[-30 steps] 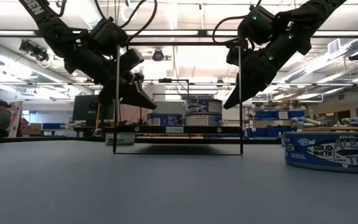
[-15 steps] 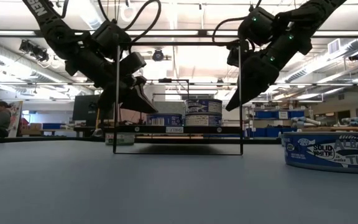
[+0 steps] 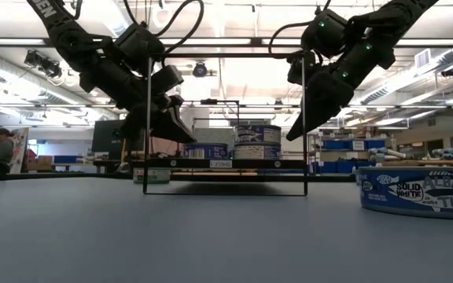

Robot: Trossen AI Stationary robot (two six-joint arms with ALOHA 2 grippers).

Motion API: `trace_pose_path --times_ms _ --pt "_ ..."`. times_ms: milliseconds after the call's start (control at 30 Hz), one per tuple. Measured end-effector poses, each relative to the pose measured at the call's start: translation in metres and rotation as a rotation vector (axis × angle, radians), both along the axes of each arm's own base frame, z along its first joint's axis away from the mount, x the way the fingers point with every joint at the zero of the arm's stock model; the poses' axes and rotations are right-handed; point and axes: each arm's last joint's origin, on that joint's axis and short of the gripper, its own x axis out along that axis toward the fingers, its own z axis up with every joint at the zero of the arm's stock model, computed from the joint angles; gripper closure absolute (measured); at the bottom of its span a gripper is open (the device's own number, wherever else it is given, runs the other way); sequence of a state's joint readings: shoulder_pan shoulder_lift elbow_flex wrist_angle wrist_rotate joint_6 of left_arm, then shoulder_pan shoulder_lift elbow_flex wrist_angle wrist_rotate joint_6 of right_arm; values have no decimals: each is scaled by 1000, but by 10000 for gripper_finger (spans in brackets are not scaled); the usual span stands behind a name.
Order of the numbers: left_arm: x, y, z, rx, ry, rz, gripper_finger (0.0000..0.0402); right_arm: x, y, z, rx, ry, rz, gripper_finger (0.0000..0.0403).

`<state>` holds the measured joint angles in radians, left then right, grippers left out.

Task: Stack canned seafood by type on shelf
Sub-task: Adjust the yellow blue tuna can and blue tuna can on the shelf, then stack the blue tuna can on top of the other blue tuna can on the shelf

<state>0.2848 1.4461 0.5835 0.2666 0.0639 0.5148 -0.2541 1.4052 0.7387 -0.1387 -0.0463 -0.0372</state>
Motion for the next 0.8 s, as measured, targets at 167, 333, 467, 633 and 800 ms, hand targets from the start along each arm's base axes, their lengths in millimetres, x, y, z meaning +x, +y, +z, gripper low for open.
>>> trace_pose_path --times_ms 167,333,467,633,800 --pt "-6 -1 7 4 3 9 399 0 1 0 -3 2 8 402" --pt "-6 -1 9 11 -6 15 399 0 1 0 -5 2 10 401" --pt "-8 0 12 49 -8 43 399 0 1 1 -16 1 16 399" --pt "-19 5 39 140 -96 93 399 -1 -1 23 -103 -9 -9 399" --pt "-37 3 64 92 -184 63 399 -7 6 58 -147 -43 0 399"
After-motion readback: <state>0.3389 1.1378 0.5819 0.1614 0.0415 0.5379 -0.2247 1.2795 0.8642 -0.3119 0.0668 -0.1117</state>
